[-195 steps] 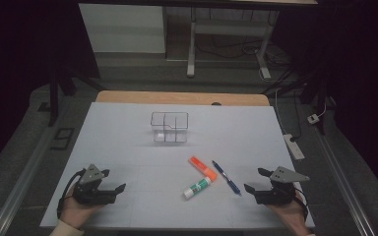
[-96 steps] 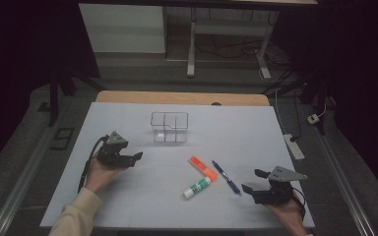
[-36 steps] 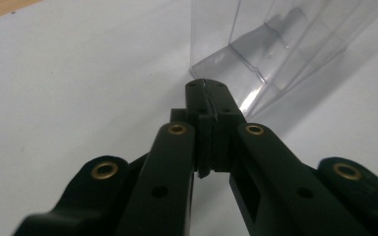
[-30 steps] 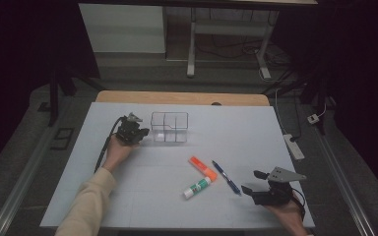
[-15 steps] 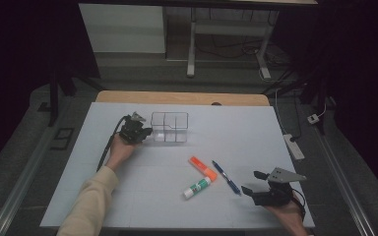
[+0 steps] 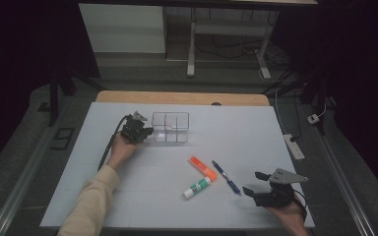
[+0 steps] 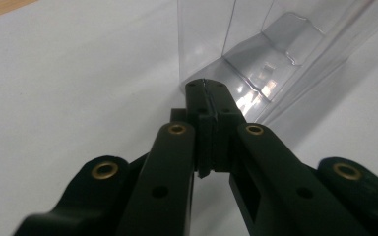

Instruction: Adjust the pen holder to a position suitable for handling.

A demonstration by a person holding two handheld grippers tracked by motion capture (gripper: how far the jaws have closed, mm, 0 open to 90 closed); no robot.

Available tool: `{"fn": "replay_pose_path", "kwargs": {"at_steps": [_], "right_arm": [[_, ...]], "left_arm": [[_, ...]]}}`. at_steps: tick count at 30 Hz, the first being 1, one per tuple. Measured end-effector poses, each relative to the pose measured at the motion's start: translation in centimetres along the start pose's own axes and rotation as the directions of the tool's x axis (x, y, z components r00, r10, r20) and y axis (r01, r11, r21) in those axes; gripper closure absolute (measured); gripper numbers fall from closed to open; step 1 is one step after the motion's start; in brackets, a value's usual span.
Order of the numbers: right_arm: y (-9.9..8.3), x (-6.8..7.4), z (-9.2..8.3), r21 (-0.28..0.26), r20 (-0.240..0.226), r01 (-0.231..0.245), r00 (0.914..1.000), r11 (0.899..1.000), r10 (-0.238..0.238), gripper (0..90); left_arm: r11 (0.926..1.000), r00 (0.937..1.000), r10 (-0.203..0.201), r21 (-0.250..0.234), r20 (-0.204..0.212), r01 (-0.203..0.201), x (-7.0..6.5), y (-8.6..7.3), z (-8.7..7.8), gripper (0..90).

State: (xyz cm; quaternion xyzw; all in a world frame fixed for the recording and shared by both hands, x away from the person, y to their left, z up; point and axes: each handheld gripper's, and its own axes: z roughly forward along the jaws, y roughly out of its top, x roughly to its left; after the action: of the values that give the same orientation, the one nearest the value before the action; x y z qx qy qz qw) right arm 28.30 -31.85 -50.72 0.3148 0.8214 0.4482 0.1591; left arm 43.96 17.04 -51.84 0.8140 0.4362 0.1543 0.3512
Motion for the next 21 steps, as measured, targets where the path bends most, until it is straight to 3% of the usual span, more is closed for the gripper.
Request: {"fn": "replay_pose_path", "kwargs": {"at_steps": [21], "right_arm": [[-0.1, 0.0, -0.1, 0.004, -0.002, 0.001, 1.0, 1.0, -0.001, 22.3]], "left_arm": [[0.9998, 0.9998, 0.019, -0.011, 0.009, -0.019, -1.4, 1.1, 1.1, 88.9]]}}
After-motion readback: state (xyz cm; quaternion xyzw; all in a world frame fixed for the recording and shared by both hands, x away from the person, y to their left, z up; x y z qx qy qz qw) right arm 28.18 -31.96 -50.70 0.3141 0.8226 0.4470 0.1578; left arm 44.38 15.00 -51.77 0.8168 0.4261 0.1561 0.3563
